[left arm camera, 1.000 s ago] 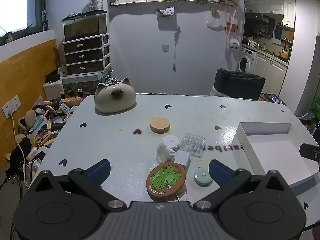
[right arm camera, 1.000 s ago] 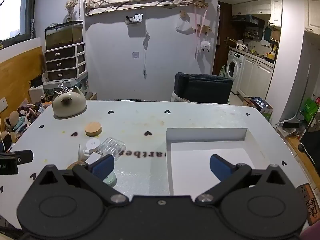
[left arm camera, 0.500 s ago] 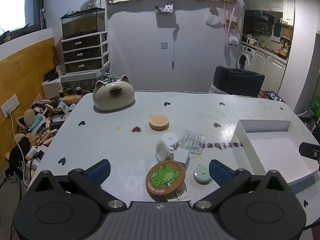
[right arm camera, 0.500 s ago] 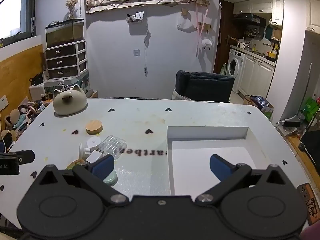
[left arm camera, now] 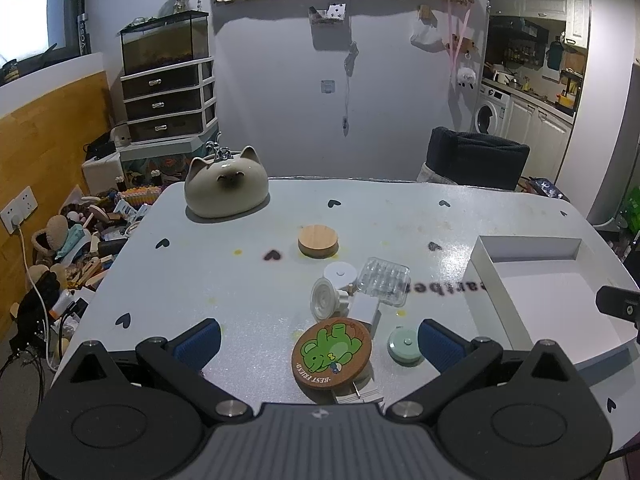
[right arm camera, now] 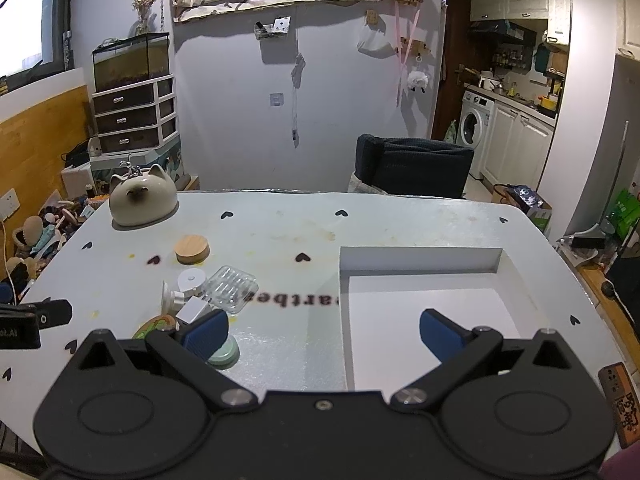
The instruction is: Organize rigid objects
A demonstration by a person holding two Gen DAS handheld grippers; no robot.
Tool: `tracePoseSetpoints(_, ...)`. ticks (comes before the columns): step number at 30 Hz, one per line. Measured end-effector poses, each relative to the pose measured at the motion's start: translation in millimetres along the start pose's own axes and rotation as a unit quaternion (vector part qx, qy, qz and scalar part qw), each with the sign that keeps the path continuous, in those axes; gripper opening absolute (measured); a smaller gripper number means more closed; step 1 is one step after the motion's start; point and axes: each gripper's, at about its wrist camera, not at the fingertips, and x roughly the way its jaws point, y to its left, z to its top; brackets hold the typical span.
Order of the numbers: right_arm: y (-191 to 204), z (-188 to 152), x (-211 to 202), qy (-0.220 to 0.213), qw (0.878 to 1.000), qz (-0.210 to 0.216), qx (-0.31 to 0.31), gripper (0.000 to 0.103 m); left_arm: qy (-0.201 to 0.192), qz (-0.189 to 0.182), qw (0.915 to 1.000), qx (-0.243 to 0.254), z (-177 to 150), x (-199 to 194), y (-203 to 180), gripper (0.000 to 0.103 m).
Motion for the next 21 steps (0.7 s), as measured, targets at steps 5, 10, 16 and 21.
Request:
tracePoseSetpoints(5, 0.2, -0.2, 0.4, 0.0, 1.0, 0.0, 0.0, 0.103, 0.002, 0.0, 1.0, 0.0, 0.2, 0.9, -0.2, 0.103)
tracePoseSetpoints(10, 0.4, 0.1, 2.1, 0.002, 1.0, 0.0, -0.001, 0.103, 0.003, 0.0, 1.0, -0.001, 0.5, 3.5, 0.4, 0.103)
tracePoseSetpoints(16, 0.3, 0.7, 2.4, 0.003, 1.0, 0.0, -0.001, 0.103, 0.003, 0.001, 1.0, -0.002, 0.6, 3.6, 0.5, 0.103)
tracePoseSetpoints(21, 0.2, 0.9, 2.6, 0.003, 1.0, 0.0, -0.001, 0.103, 0.003, 0.002, 1.0, -0.004, 0.7, 4.9, -0.2, 0.103)
